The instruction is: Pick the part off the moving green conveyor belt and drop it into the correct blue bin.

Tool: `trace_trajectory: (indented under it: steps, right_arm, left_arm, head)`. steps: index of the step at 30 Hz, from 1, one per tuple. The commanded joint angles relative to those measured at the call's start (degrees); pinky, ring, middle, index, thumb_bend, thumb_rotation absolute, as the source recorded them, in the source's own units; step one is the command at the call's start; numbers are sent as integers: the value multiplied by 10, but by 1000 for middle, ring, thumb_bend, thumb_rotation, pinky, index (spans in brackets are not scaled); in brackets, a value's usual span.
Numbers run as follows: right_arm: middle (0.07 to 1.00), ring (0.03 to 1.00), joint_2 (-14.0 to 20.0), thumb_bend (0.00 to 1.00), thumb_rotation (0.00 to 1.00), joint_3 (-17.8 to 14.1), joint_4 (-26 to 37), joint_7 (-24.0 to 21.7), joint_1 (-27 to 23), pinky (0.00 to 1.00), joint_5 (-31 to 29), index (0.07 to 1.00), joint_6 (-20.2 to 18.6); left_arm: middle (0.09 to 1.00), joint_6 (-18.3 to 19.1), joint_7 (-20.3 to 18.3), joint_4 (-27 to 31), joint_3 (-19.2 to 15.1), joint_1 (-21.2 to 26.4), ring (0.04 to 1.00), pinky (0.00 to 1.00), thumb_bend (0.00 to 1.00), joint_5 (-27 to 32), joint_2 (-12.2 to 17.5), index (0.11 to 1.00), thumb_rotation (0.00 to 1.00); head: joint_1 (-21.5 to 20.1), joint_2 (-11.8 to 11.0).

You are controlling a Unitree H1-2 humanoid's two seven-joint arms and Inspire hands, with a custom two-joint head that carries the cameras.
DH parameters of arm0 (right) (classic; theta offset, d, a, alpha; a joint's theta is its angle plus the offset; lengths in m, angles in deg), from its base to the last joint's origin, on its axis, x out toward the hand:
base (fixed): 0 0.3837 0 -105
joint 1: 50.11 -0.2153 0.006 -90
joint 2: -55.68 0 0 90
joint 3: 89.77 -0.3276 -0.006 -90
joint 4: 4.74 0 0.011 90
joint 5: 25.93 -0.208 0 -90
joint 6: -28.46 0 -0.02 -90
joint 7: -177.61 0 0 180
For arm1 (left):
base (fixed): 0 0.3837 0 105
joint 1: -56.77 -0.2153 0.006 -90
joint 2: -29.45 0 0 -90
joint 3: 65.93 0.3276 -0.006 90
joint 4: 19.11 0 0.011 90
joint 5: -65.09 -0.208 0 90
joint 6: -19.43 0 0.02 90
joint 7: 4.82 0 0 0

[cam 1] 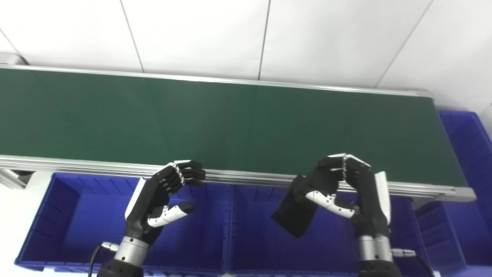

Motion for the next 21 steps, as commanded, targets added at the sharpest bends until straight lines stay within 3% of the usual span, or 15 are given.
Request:
trace_trajectory:
  steps: [1,13,21]
  right_arm:
    - [505,445,6,502,0,7,0,10,-8,413,14,428,41]
    - [491,457,32,502,0,43,-19,-6,-7,427,74,419,7]
    - [491,458,36,502,0,56,-25,-5,-6,389,99,421,13]
  left_arm:
    - [637,-5,-1,23,-4,0,631,584,943,3,5,664,510]
    - [635,10,-4,43,-8,-5,624,576,940,9,14,664,509]
    - [642,11,-9,44,-10,0,623,567,940,15,19,667,516]
  head:
    - [-1,3]
    - [-14,20]
    - [-25,29]
